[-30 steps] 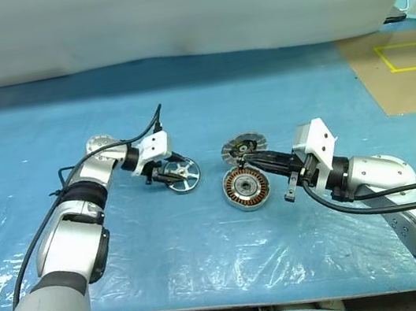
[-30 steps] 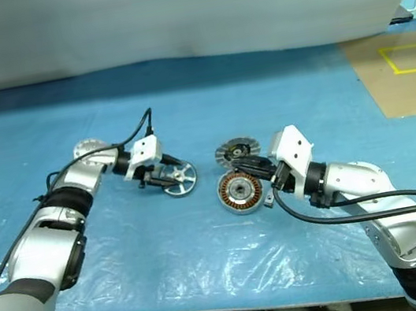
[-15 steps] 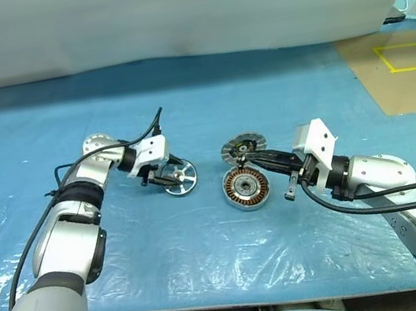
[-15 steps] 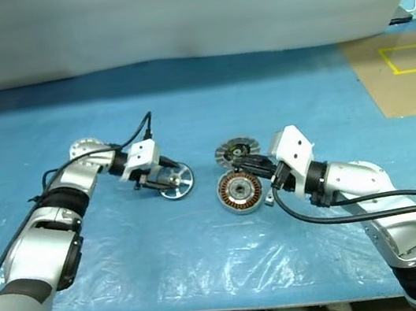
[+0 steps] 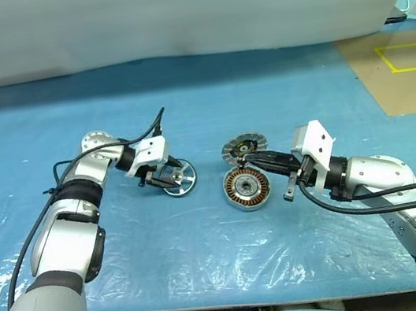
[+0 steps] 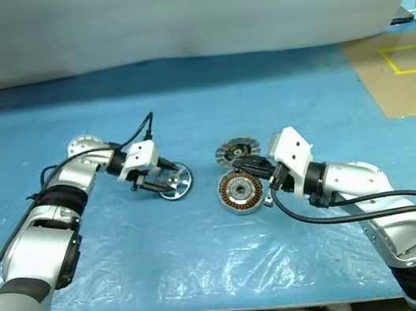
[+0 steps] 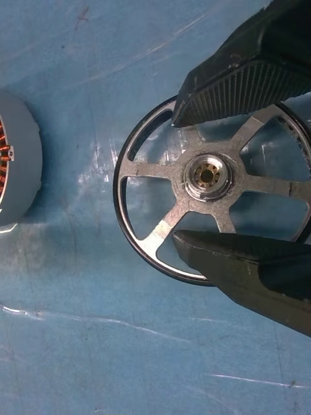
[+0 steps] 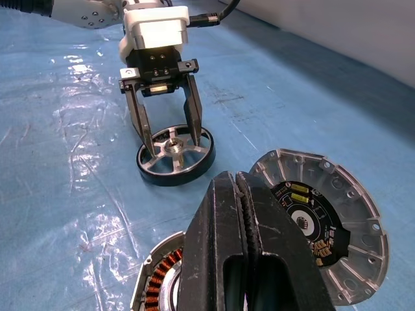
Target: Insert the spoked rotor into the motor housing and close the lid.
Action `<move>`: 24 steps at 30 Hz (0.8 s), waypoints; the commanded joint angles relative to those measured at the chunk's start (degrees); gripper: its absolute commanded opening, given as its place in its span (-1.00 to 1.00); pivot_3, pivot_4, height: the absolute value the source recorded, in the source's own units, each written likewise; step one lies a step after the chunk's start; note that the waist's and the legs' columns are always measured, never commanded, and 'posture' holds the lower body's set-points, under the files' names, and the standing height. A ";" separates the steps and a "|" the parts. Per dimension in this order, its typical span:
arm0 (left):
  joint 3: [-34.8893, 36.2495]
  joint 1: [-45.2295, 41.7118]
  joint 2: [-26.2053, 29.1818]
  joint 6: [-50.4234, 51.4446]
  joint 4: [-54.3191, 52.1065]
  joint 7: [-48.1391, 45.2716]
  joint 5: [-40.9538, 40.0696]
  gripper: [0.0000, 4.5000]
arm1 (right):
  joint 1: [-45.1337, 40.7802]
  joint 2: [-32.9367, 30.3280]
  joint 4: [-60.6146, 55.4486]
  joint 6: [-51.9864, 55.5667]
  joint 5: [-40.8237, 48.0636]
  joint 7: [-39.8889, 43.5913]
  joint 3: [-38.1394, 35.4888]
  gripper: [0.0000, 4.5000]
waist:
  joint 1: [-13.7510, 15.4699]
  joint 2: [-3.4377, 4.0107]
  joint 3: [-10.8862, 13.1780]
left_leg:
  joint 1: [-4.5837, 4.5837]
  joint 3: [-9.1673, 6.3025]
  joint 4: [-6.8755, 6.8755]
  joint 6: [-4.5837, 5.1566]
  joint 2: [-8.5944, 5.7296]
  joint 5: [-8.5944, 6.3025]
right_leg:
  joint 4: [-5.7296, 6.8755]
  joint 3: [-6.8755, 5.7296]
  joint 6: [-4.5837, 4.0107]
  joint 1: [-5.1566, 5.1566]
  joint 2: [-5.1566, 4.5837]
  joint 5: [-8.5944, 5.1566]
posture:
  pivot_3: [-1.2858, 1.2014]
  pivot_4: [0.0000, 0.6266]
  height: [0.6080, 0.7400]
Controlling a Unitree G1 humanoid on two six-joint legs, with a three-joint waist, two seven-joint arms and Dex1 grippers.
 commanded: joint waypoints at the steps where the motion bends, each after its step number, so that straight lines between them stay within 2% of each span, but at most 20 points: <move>1: -0.94 0.33 2.07 -1.09 -2.22 -1.70 0.85 0.17 | -0.67 0.32 -1.00 -0.22 0.26 -0.34 0.08 -0.99 | -0.01 0.00 0.00 | 0.00 0.00 0.00 0.00 0.00 0.00 | 0.00 0.00 0.00 0.00 0.00 0.00 | 0.03 -0.52 1.00; 9: -1.65 0.42 1.48 -4.00 -1.12 2.37 2.64 0.17 | -1.55 0.68 -0.77 0.26 0.01 -0.87 0.17 -0.99 | 0.09 0.00 0.00 | -0.01 0.00 0.00 0.00 0.00 0.00 | 0.00 0.00 0.00 0.00 0.00 0.00 | 0.03 -0.52 1.00; 14: -1.30 0.94 1.08 -4.97 -0.45 3.12 2.40 -0.36 | -1.06 0.38 -1.12 0.24 -0.05 -0.81 0.01 -1.00 | 0.10 0.03 -0.01 | 0.02 0.00 -0.01 0.00 -0.02 0.00 | 0.00 0.00 0.01 0.02 0.00 0.00 | 0.03 -0.52 1.00; 15: -1.30 1.07 1.05 -5.35 -0.40 4.06 2.72 -0.41 | -0.94 0.28 -1.12 0.19 -0.02 -0.67 -0.09 -1.00 | 0.12 0.03 -0.01 | 0.04 0.00 -0.01 0.00 -0.02 0.00 | 0.01 0.00 0.00 0.04 -0.01 0.00 | 0.03 -0.52 1.00; 19: -1.59 1.85 1.31 -4.38 -0.70 0.66 1.94 -0.41 | -0.78 -0.13 -0.48 -0.23 -0.44 -0.23 -0.25 -1.00 | 0.26 0.03 -0.01 | 0.08 0.00 0.03 0.00 -0.02 0.00 | 0.01 0.00 0.00 0.10 -0.02 0.00 | 0.03 -0.52 1.00; 22: -1.48 2.24 1.14 -6.24 -0.80 3.90 2.70 -0.41 | -0.48 -0.22 -0.22 -0.52 -0.42 0.20 -0.43 -1.00 | 0.28 0.04 -0.01 | 0.12 0.00 0.02 0.00 -0.02 0.00 | 0.01 0.01 0.00 0.12 -0.03 0.00 | 0.03 -0.52 1.00; 24: -0.51 2.94 0.99 -6.28 -1.75 2.30 0.72 -0.41 | 0.01 -0.30 0.03 -0.93 -0.61 0.52 -0.62 -1.00 | 0.29 0.05 -0.03 | 0.12 0.01 0.01 0.00 -0.02 0.00 | 0.01 0.01 0.00 0.12 -0.03 0.00 | 0.03 -0.52 1.00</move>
